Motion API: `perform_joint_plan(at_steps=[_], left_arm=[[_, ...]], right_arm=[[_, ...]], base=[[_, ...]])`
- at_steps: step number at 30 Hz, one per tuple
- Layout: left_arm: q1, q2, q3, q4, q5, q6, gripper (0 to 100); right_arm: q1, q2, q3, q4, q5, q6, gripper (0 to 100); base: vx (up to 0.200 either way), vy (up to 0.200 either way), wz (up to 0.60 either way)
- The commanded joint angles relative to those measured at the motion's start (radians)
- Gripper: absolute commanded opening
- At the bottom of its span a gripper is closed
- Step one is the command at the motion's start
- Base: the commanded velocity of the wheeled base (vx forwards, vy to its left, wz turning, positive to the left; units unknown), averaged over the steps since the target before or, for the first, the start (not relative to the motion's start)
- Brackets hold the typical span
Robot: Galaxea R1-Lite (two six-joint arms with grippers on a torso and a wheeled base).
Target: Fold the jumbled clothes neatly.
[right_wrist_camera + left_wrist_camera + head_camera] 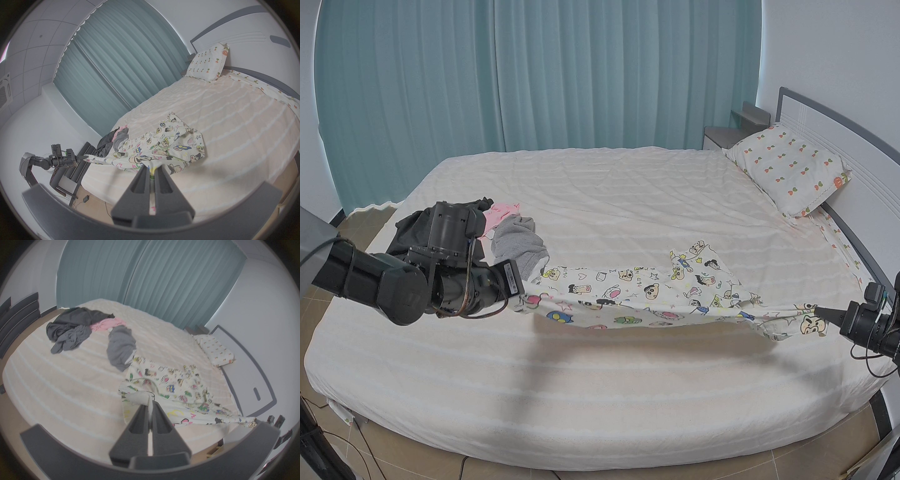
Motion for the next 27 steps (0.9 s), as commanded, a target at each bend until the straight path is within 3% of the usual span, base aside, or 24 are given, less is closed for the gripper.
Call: perform_joint_plan(at_steps=[1, 8, 16, 21, 27], left_arm=[[-0.002, -0.002, 0.102, 0.000, 0.000, 0.001, 0], [-0.022, -0.028, 0.259, -0.002, -0.002, 0.006, 0], [-0.079, -0.054, 0.354, 0.000, -0.002, 0.008, 0], [-0.117, -0.044, 0.395, 0.001, 0.001, 0.009, 0], [-0.128, -0.041, 0.441, 0.004, 0.001, 0.038, 0]], right_arm=[[-0.005, -0.001, 0.075, -0.001, -0.001, -0.041, 0], [-0.006, 0.019, 0.227, 0.001, 0.001, -0.221, 0], [0.005, 0.025, 0.251, 0.087, 0.001, -0.264, 0], [0.003, 0.020, 0.251, 0.234, -0.004, -0.374, 0], [0.012, 0.057, 0.251, 0.311, -0.004, -0.397, 0]], base=[[0.000, 0.000, 0.00], [0.000, 0.000, 0.00], [0.000, 0.000, 0.00], [0.000, 0.000, 0.00], [0.000, 0.000, 0.00]])
